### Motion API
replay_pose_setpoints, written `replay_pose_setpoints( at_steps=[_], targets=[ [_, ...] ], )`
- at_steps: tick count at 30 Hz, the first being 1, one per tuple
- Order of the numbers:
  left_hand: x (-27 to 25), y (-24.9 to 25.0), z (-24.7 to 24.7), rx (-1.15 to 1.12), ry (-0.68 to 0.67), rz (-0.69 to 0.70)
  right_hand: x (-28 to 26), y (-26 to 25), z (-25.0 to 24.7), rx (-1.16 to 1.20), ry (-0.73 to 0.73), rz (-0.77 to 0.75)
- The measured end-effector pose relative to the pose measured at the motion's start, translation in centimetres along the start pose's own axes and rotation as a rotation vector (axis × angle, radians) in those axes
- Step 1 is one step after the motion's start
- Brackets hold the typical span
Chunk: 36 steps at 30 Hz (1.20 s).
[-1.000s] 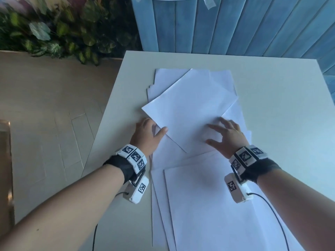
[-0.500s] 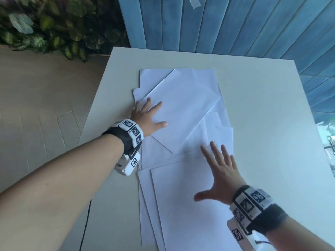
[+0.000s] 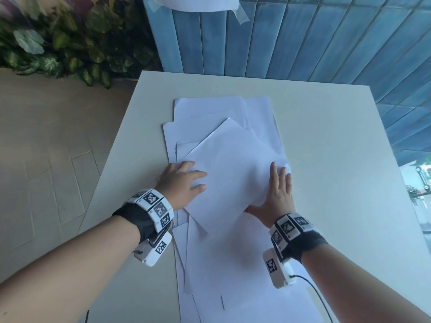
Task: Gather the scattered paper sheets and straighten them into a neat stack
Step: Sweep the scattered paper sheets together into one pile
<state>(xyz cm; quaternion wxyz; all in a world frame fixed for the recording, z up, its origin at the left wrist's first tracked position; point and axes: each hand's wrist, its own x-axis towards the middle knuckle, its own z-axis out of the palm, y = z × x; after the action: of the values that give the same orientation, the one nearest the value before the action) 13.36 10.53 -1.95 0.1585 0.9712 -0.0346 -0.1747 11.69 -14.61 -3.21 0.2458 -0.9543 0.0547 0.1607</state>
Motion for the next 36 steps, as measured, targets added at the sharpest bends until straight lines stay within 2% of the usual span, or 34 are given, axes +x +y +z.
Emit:
replay_pose_setpoints(
  at_steps=[5, 8, 11, 13, 18, 21, 26, 30, 32, 36],
  targets=[
    [-0.1, -0.3, -0.4, -0.042, 0.151, -0.008, 1.5, 0.9, -1.6, -0.055, 0.049, -0.021],
    [0.8, -0.8, -0.8, -0.178, 0.286, -0.224, 1.8, 2.3, -3.1, -0.035, 0.073, 0.067],
    [1.7, -1.0, -1.3, -0.178, 0.194, -0.508, 2.6, 2.8, -4.2, 0.082, 0.159, 0.223],
    [2.1, -0.3, -1.2, -0.117, 0.107, -0.578, 3.2, 2.3, -4.3, 0.097, 0.162, 0.282],
    [2.6, 2.2, -0.6, -0.144, 0.016, -0.619, 3.7, -0.1, -3.7, 0.114, 0.079, 0.269],
    [2.6, 2.0, -0.4, -0.263, 0.007, -0.543, 3.7, -0.7, -3.0, 0.132, 0.08, 0.238],
    [2.1, 0.4, -0.3, -0.496, 0.106, -0.399, 3.6, 0.5, -2.9, 0.217, 0.092, 0.19],
    [2.1, -0.1, -0.5, -0.513, 0.211, -0.542, 4.1, 1.4, -4.2, 0.166, 0.141, 0.207],
    [2.3, 1.2, -0.7, -0.435, 0.174, -0.592, 4.6, 0.8, -4.4, 0.107, 0.124, 0.222],
    [3.2, 4.5, -1.1, -0.323, 0.065, -0.597, 5.3, -1.3, -3.6, 0.048, 0.063, 0.212]
  ],
)
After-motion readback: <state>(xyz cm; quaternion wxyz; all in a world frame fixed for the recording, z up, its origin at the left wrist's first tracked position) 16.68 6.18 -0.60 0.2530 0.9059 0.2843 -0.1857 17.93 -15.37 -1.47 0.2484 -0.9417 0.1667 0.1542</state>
